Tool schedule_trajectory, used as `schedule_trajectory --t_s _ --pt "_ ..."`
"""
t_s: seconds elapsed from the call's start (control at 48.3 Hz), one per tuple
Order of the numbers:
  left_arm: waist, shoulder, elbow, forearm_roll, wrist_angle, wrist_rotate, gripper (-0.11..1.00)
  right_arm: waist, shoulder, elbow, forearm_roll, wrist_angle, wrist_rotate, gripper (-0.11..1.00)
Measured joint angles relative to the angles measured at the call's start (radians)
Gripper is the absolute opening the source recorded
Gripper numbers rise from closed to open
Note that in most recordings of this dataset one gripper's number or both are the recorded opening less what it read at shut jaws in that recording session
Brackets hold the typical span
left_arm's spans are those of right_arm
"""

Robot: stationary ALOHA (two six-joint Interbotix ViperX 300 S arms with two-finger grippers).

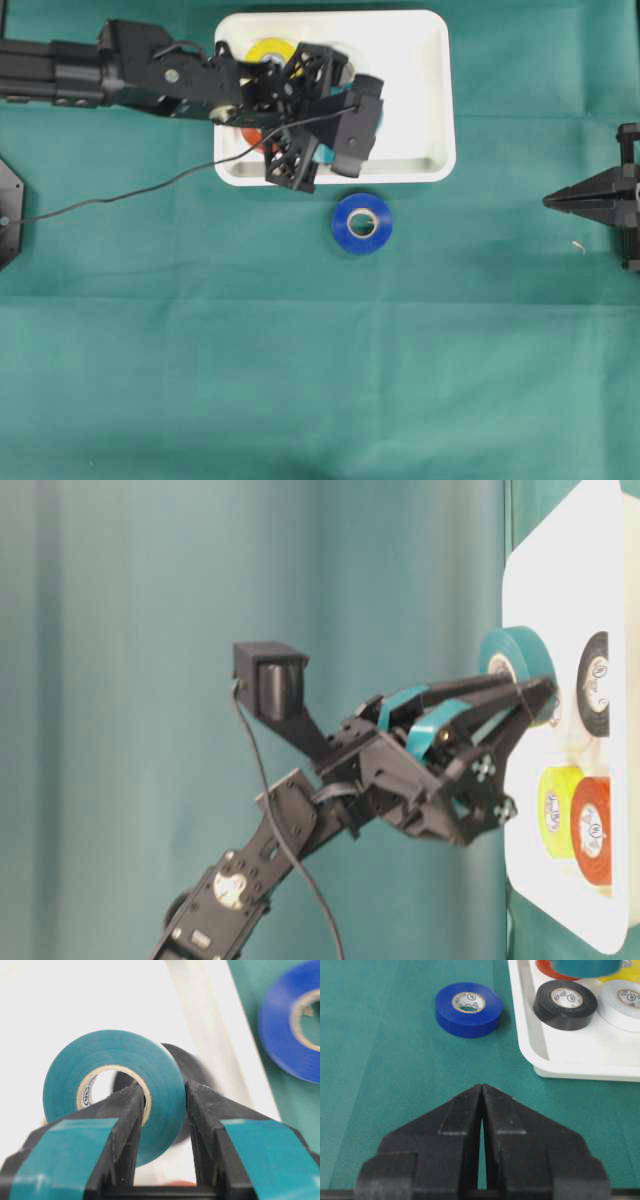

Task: Put the tape into the white case with the left arm.
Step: 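Lift the teal roll and carry it into the white tray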

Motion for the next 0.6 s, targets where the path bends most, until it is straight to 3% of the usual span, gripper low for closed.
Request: schedule_trajectory --t_s 0.6 --pt "0.043 0.132 -0.172 0.002 -0.015 0.006 0.23 0.0 0.0 0.0 0.0 0.0 0.0 -0.09"
